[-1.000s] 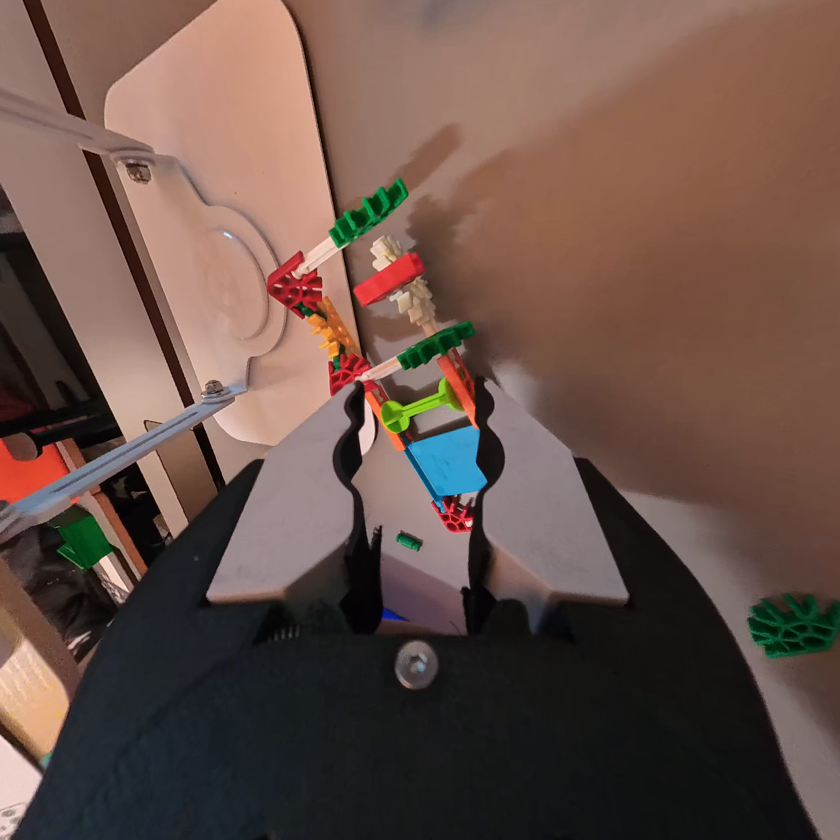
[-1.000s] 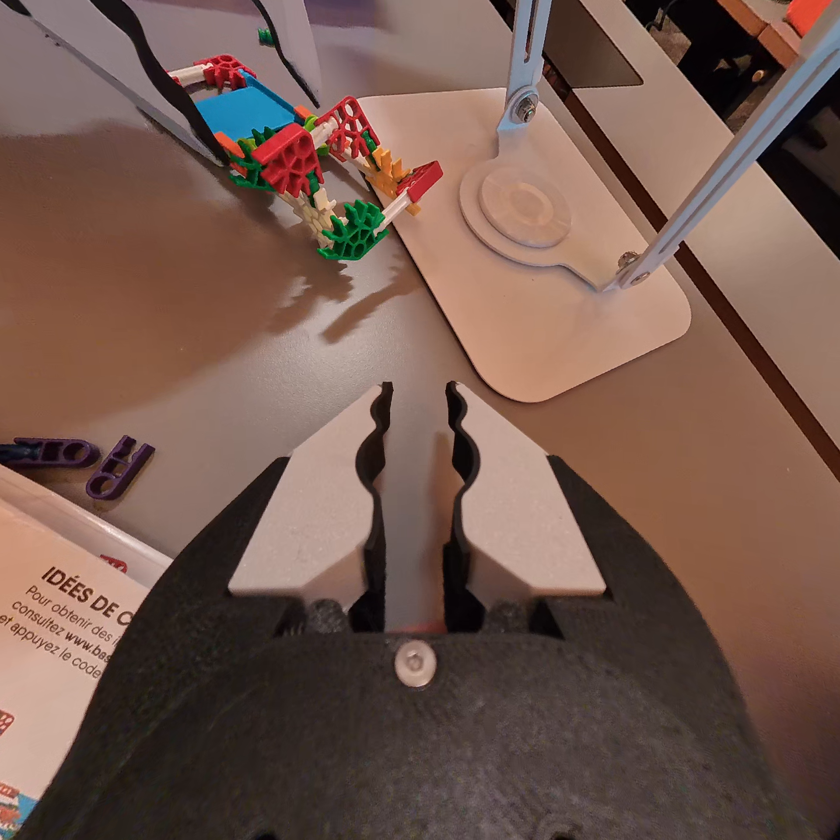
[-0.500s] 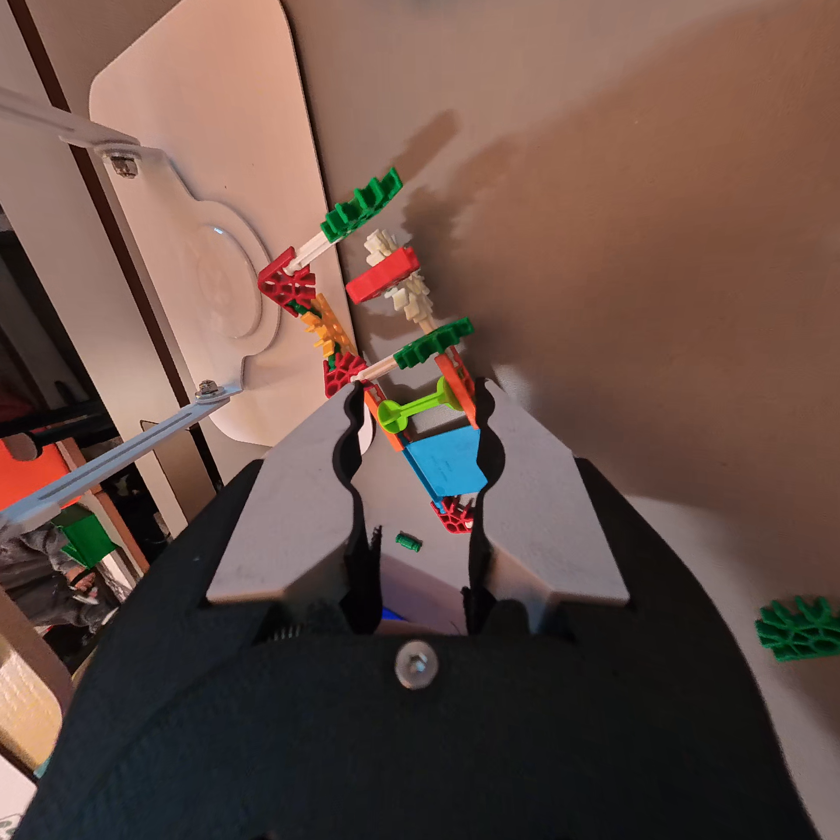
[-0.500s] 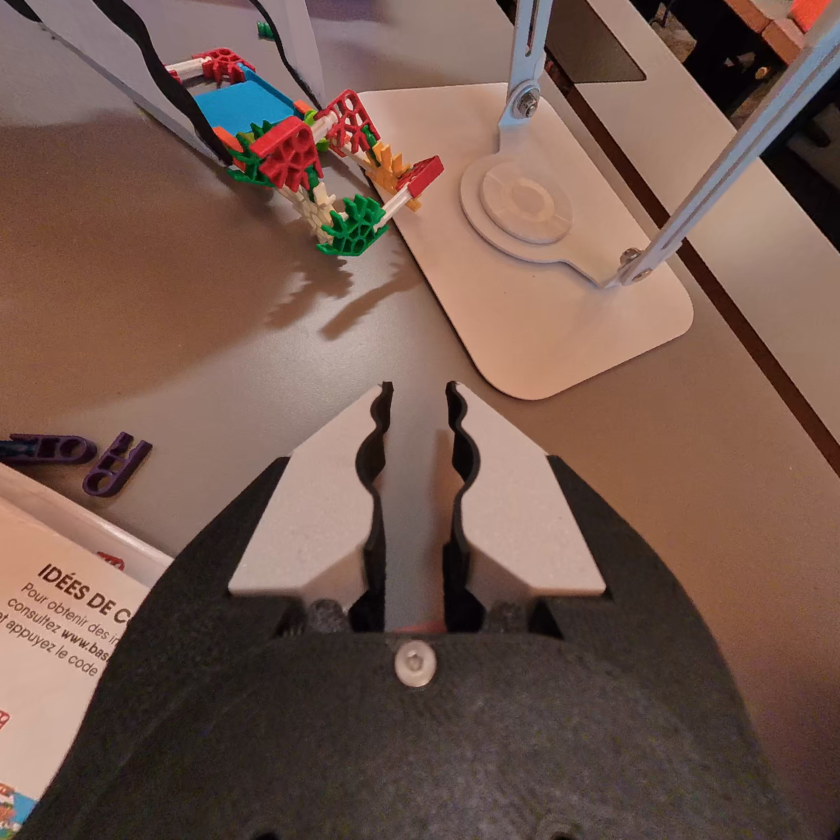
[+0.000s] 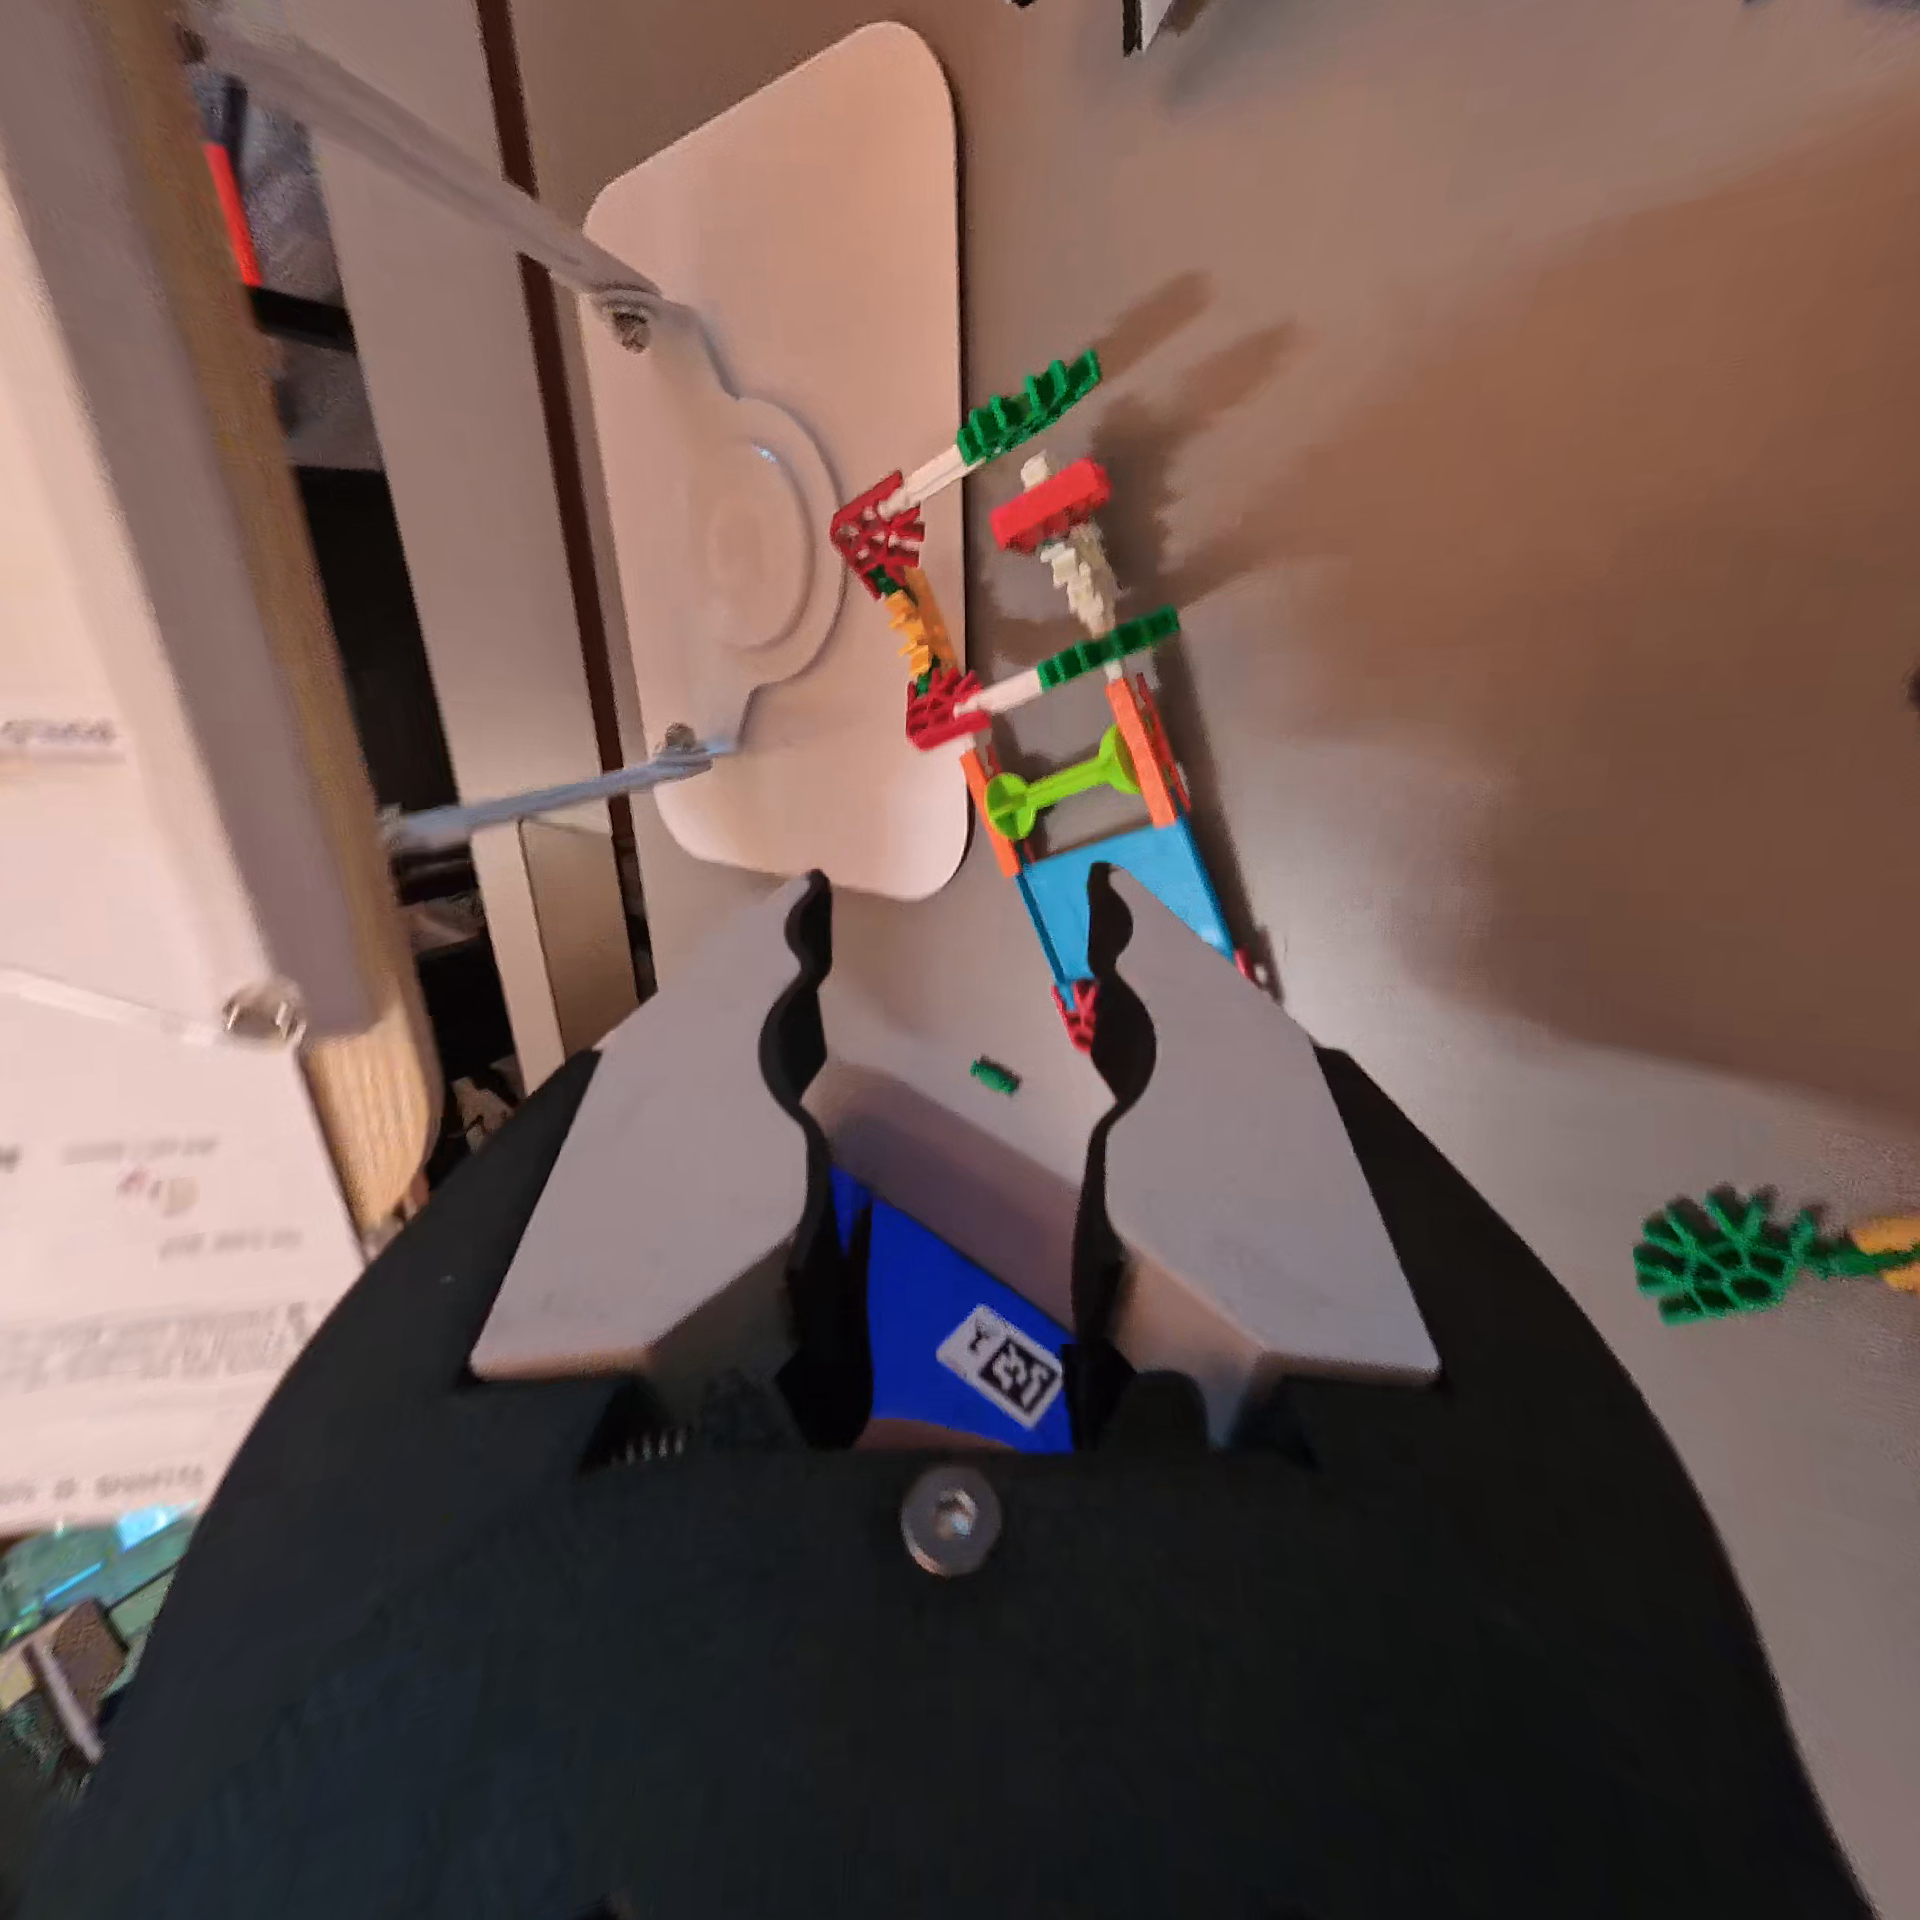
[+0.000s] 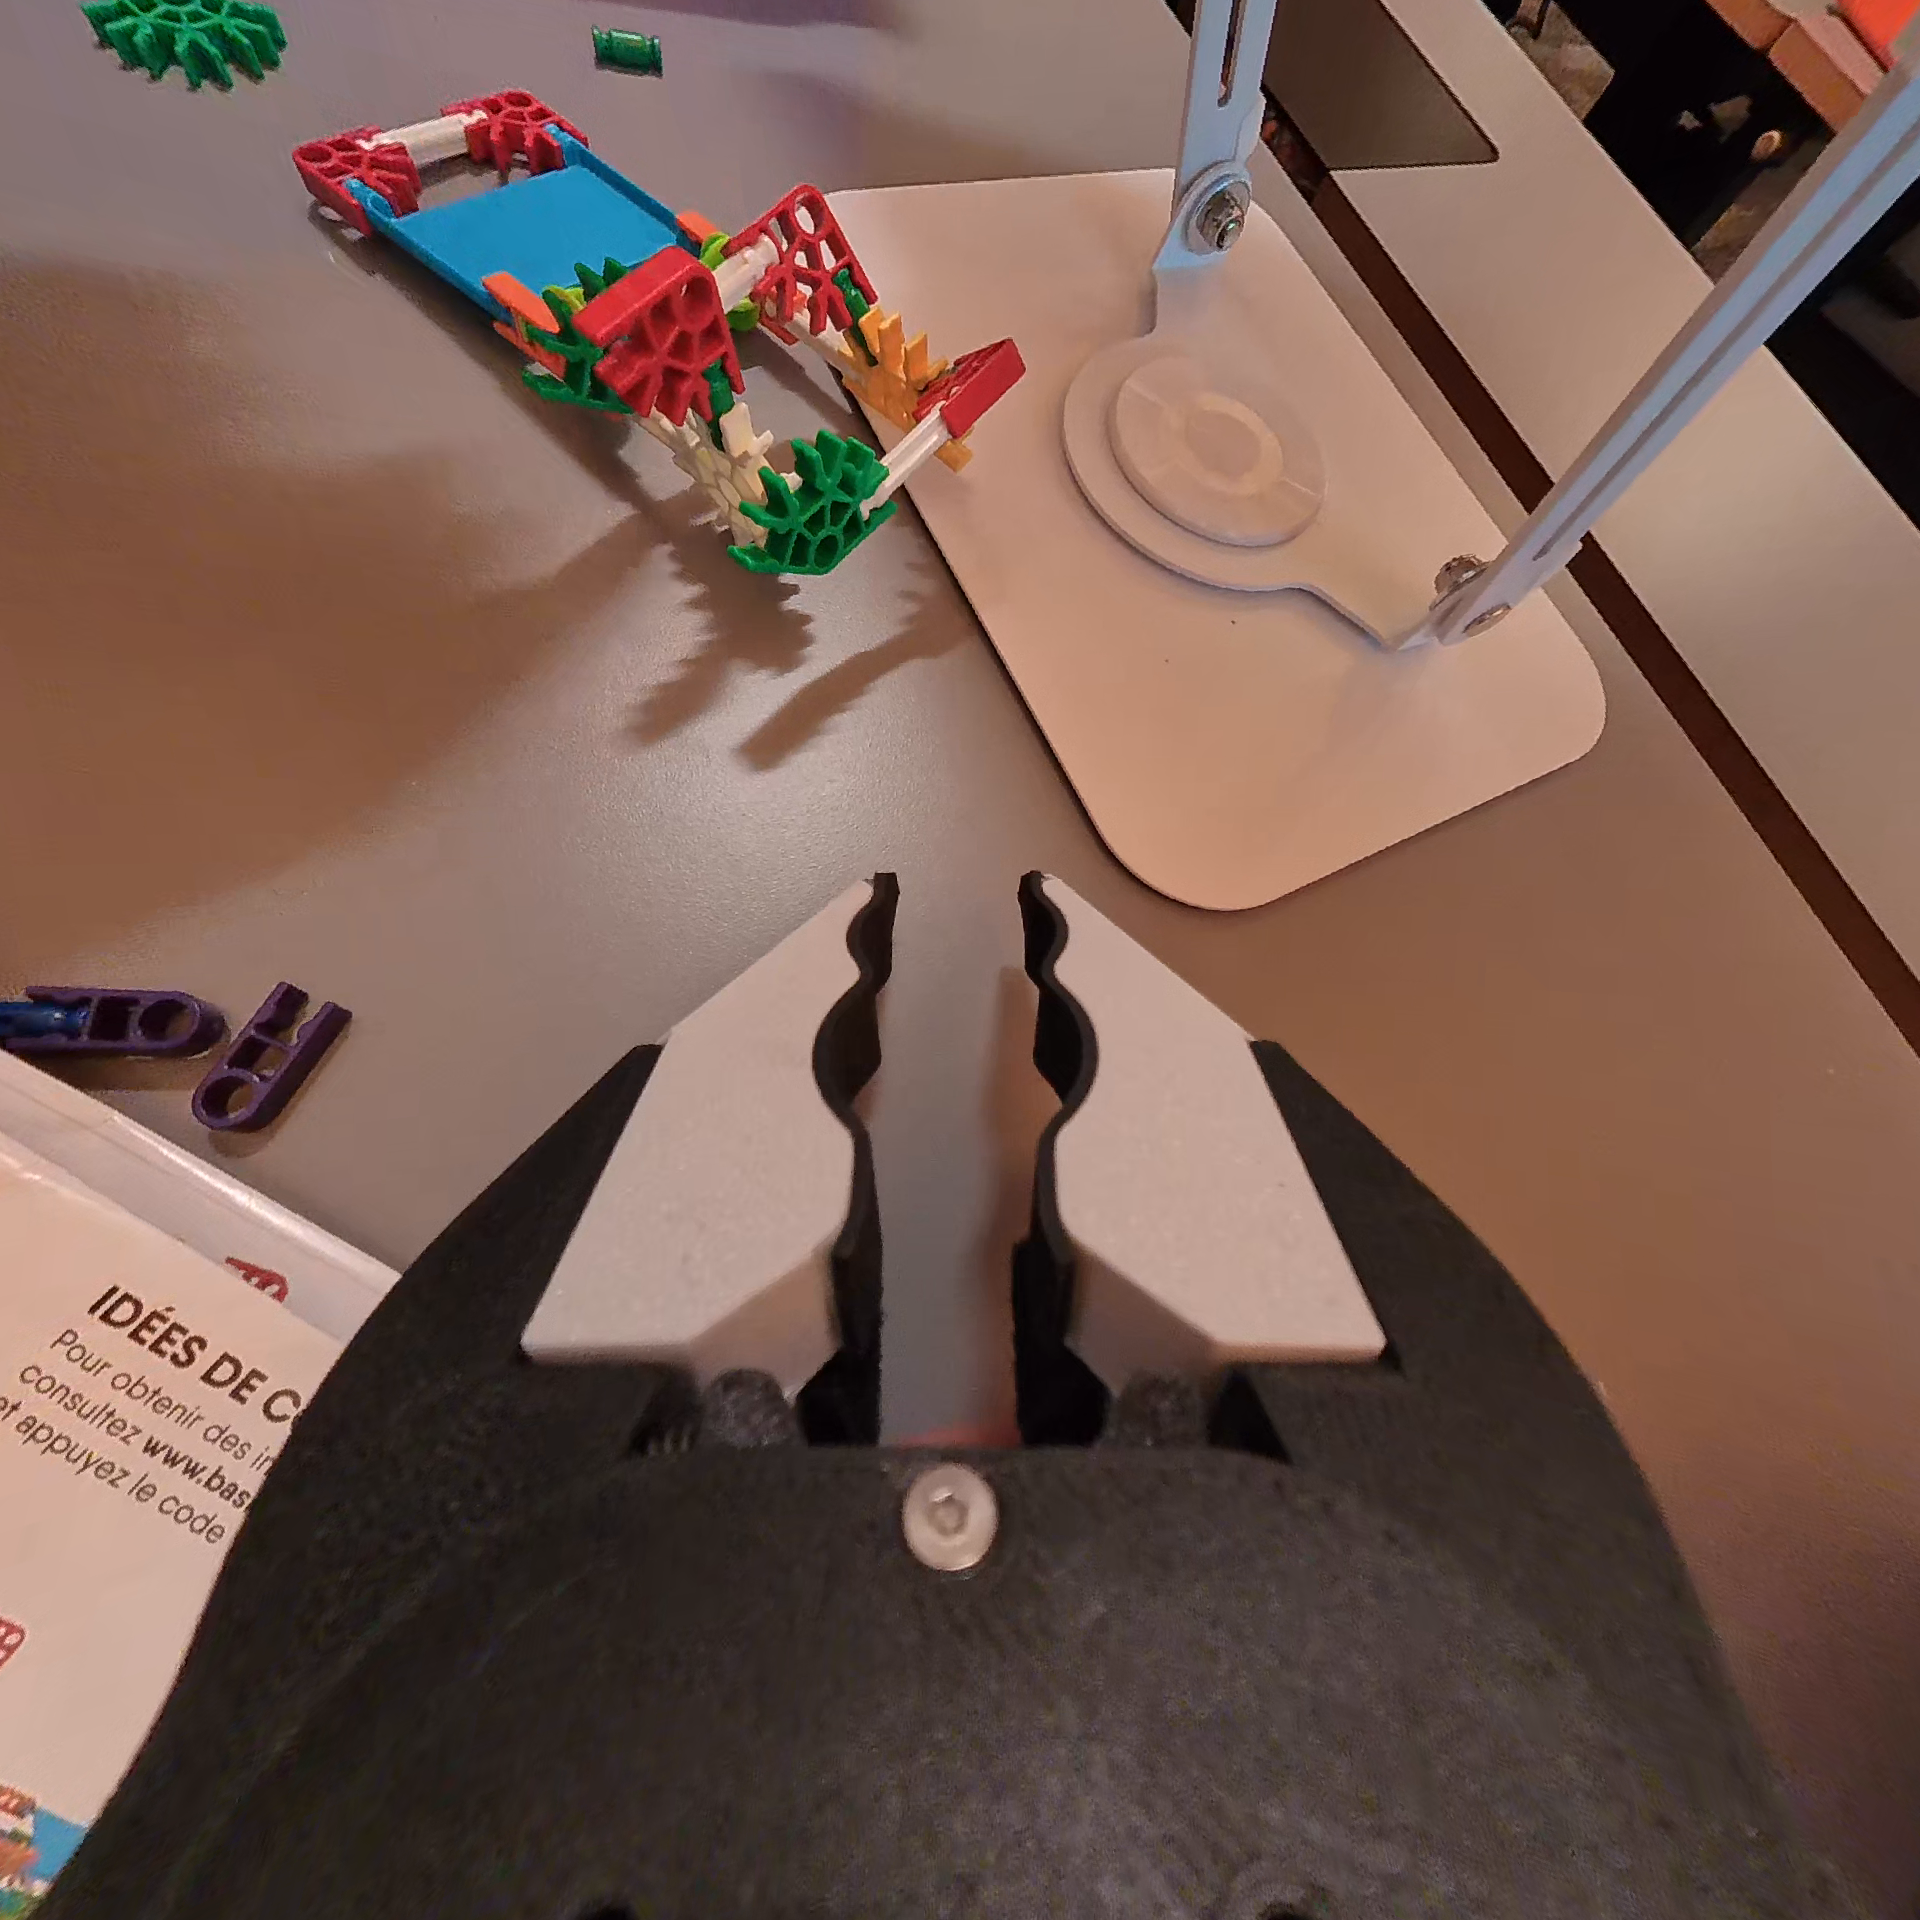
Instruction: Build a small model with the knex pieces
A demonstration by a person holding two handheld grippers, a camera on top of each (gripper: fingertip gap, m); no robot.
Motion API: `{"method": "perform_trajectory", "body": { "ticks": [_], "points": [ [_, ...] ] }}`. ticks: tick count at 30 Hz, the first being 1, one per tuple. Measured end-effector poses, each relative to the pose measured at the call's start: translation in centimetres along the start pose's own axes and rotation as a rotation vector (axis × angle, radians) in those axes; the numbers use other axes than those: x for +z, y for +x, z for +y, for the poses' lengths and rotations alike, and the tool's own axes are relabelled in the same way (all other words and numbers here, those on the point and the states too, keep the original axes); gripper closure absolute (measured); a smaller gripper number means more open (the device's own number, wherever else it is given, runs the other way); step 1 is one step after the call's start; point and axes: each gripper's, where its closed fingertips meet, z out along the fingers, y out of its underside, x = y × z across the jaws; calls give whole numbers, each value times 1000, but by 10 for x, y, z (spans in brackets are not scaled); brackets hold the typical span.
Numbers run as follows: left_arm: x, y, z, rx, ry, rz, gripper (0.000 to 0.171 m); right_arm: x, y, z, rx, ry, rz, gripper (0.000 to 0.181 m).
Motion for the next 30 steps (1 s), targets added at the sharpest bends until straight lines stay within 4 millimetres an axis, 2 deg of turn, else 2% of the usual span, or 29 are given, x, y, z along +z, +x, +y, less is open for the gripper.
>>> {"method": "perform_trajectory", "body": {
  "ticks": [2,5,10,13,15,18,21,25,28,30],
  "points": [
    [-21,-1,15,-9,-20,-48,124,-1,0,0,0,3,1,158],
    [-55,-3,49,-52,-62,-113,124,-1,0,0,1,1,2,158],
    [-110,-18,130,-197,-168,-217,126,0,-1,1,-15,-11,8,158],
    [-131,-21,177,-283,-215,-225,133,0,0,2,-16,-13,10,158],
    [-133,-20,206,-330,-234,-206,137,0,0,2,-15,-13,11,158],
    [-120,-14,242,-389,-253,-130,140,0,0,2,-15,-16,16,158],
    [-97,-18,263,-386,-277,-88,147,0,1,3,-18,-17,26,158],
    [-46,-32,266,-487,-243,7,142,-1,2,3,-11,-15,34,159],
    [0,-36,295,-725,-332,104,124,-2,3,3,-6,-13,36,159],
    [23,-39,308,-838,-343,130,125,-2,3,3,-3,-7,36,159]
  ]
}}
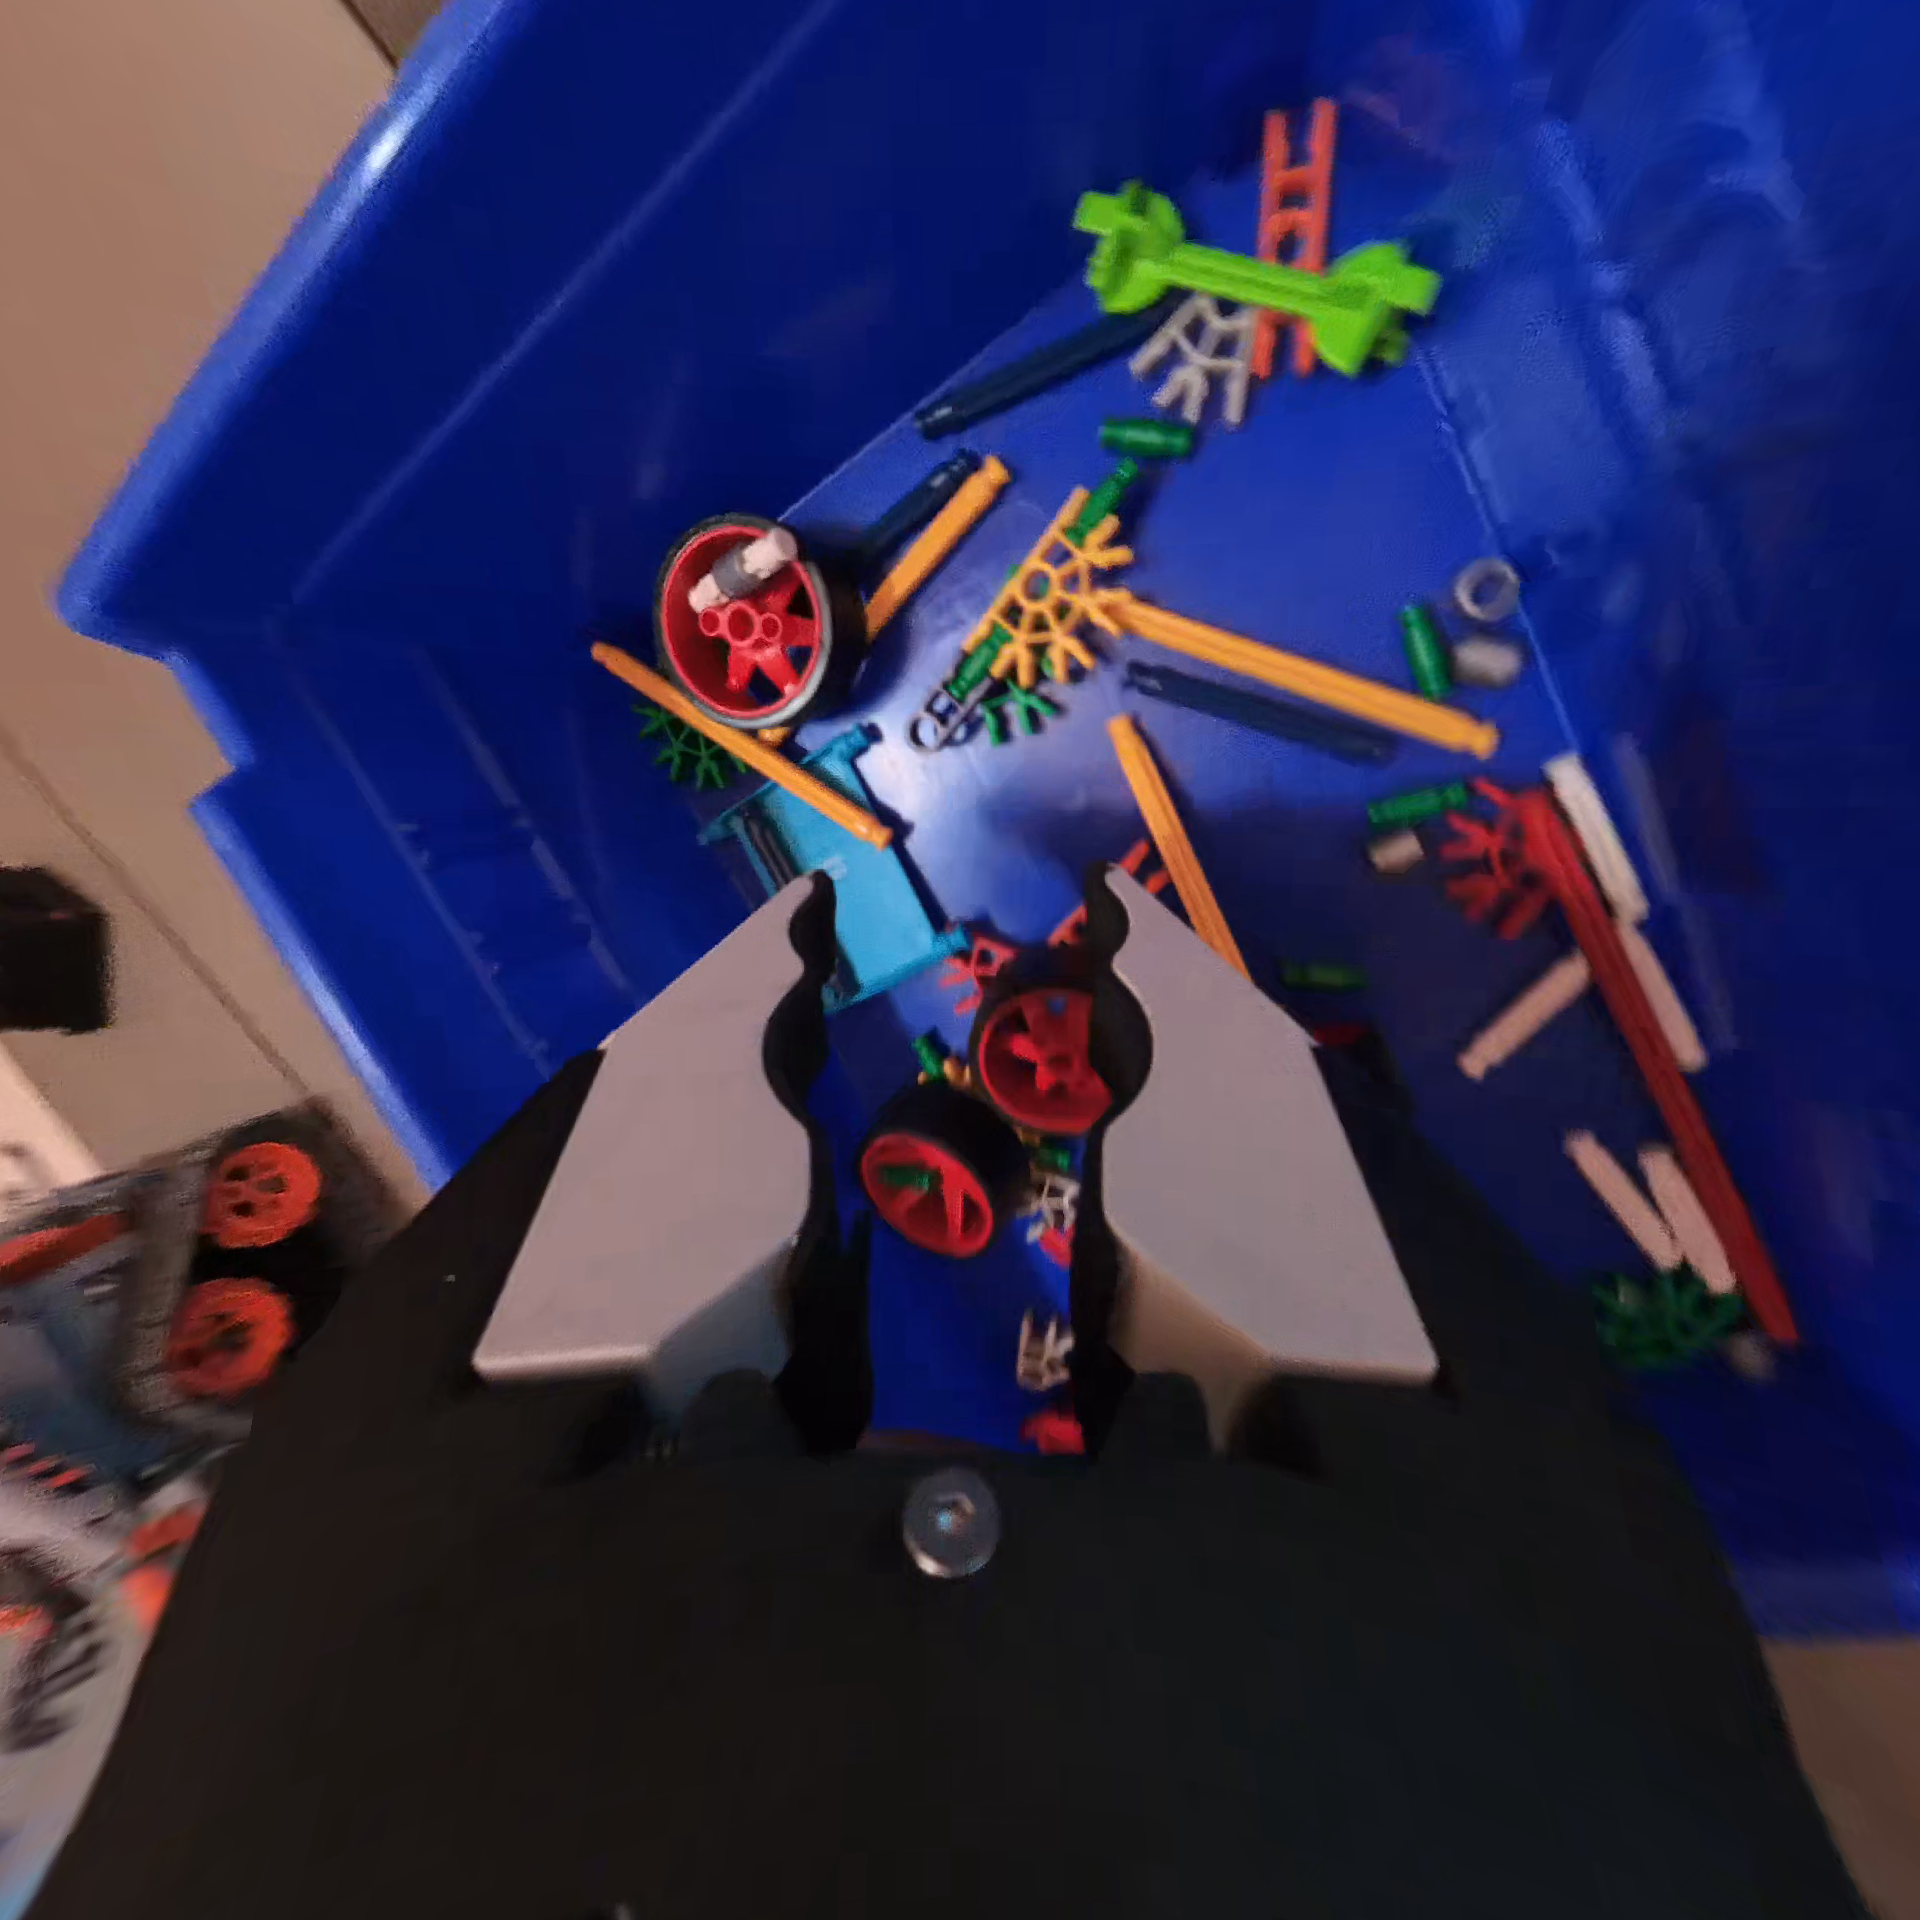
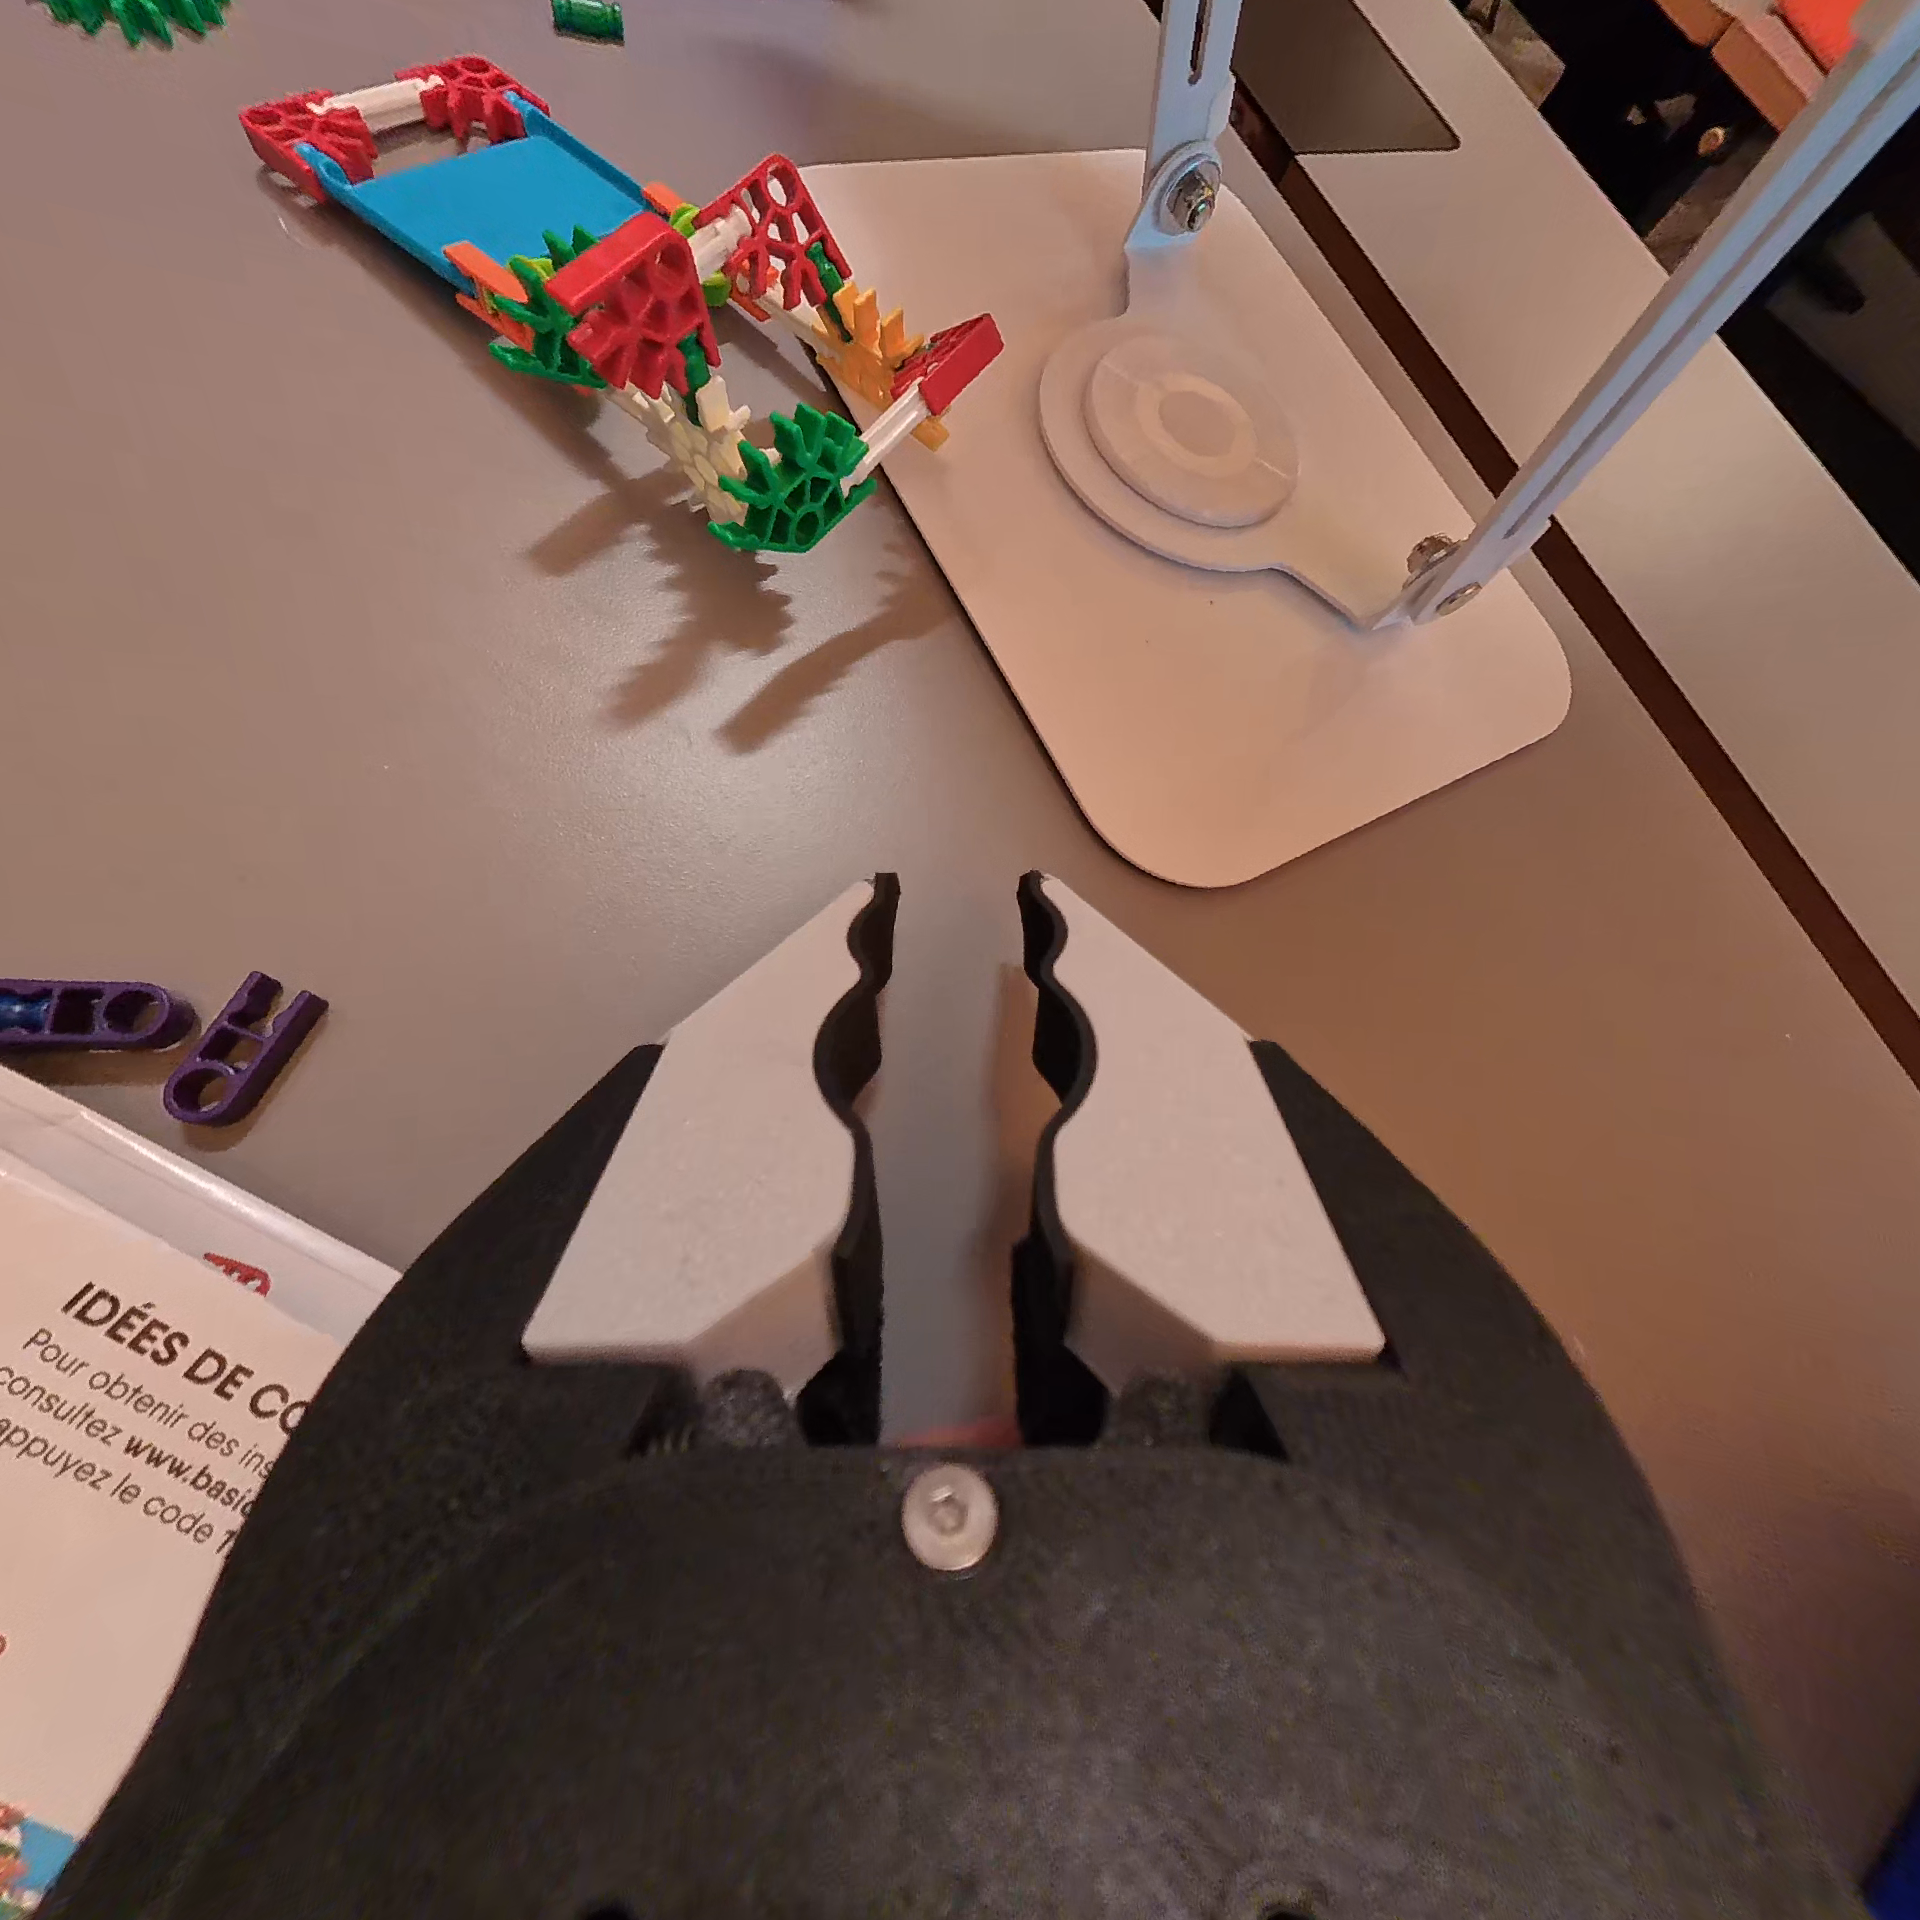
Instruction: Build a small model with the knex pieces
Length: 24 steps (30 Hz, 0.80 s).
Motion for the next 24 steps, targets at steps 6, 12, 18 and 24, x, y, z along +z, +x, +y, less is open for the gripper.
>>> {"method": "perform_trajectory", "body": {
  "ticks": [6,12,18,24],
  "points": [
    [42,-24,7,-144,-76,-39,145,1,-2,0,-5,-1,-16,159],
    [51,-28,4,-163,-46,-65,162,2,-3,0,-18,-7,-14,159],
    [21,-30,3,-154,62,-122,166,2,-3,0,-24,-5,0,159],
    [-39,-12,-13,-124,243,-107,167,-1,0,1,-51,-24,29,158]
  ]
}}
